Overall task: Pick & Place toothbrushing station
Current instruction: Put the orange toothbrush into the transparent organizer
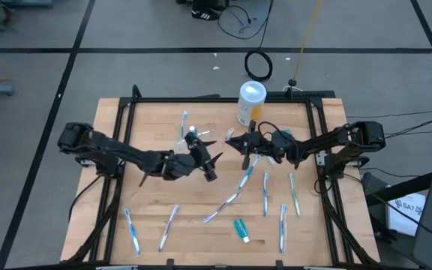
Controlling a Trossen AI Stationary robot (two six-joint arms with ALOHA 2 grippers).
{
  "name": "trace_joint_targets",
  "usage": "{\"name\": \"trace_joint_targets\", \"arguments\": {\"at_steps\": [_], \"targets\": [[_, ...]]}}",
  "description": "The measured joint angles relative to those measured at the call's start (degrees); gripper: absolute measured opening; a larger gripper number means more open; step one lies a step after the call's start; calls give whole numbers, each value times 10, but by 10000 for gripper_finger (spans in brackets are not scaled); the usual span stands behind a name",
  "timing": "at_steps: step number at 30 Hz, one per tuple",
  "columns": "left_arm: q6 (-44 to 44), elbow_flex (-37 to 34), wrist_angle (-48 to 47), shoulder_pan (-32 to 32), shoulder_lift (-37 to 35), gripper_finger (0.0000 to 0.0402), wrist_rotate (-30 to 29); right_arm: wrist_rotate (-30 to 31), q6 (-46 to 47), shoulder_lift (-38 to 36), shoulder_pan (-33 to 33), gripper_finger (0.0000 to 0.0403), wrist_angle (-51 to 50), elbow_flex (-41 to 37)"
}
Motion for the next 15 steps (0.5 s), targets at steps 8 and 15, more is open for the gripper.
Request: {"name": "trace_joint_targets", "arguments": {"at_steps": [8,15], "targets": [[-105,0,-204,-14,-125,230,-30,28,-24,0,-16,15,-8,0],[-116,0,-263,-1,-181,230,-35,26,-52,0,-14,15,77,43]]}}
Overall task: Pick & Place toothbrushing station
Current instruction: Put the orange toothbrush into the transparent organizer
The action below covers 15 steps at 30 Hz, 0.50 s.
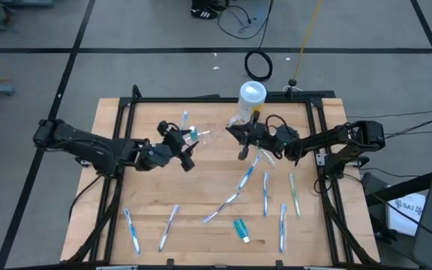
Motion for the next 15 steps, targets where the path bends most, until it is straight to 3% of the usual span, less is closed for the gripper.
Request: {"name": "trace_joint_targets", "arguments": {"at_steps": [8,11,15], "targets": [[59,0,4,14,-6,230,1,12,-51,83,-1,15,-135,118],[36,0,-14,15,-6,230,1,73,-76,126,-6,15,-140,146],[0,0,-64,15,-6,230,2,92,-73,167,-15,15,-140,168]]}}
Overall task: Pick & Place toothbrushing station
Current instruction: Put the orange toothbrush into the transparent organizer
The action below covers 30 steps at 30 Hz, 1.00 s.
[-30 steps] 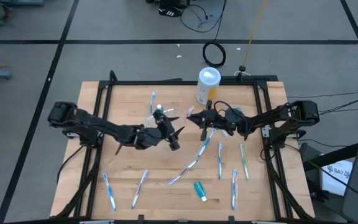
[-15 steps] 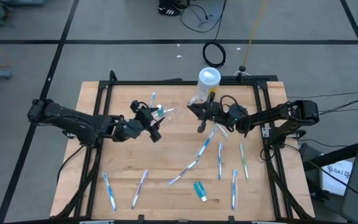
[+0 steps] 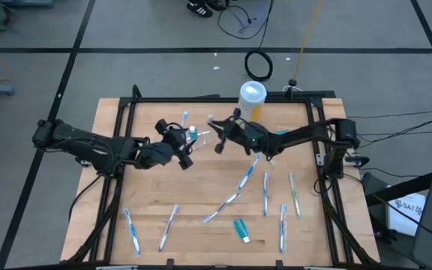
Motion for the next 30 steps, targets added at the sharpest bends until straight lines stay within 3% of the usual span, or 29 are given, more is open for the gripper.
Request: {"name": "trace_joint_targets", "arguments": {"at_steps": [10,15,23,30], "targets": [[-40,0,-44,7,0,230,5,0,46,40,-17,15,-22,0],[-47,0,-47,7,0,230,48,-1,57,41,-27,22,-77,0],[-125,0,-78,6,0,230,109,-3,74,40,-31,104,-115,0],[-307,0,-199,-18,4,230,145,-2,56,10,-31,163,-122,0]]}}
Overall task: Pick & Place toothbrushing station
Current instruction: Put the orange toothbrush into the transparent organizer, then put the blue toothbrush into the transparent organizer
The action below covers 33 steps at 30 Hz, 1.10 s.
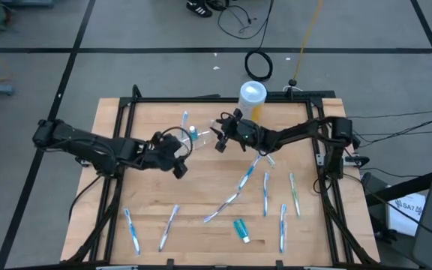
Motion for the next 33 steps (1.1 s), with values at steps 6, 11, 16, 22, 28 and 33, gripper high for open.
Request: {"name": "trace_joint_targets", "arguments": {"at_steps": [6,11,16,22,28,33], "targets": [[-236,0,-103,-59,3,230,37,0,-5,-48,5,183,-105,0],[-385,0,-110,-126,4,230,52,-1,-16,-97,5,184,-160,-1],[-513,0,-107,-179,36,230,103,-1,-3,-146,8,182,-173,0],[-645,0,-106,-210,96,230,298,-2,-2,-170,17,182,-172,0],[-744,0,-105,-247,163,230,450,-2,-19,-171,21,179,-152,0],[-788,0,-80,-281,206,230,474,-2,-21,-170,20,182,-154,-1]]}}
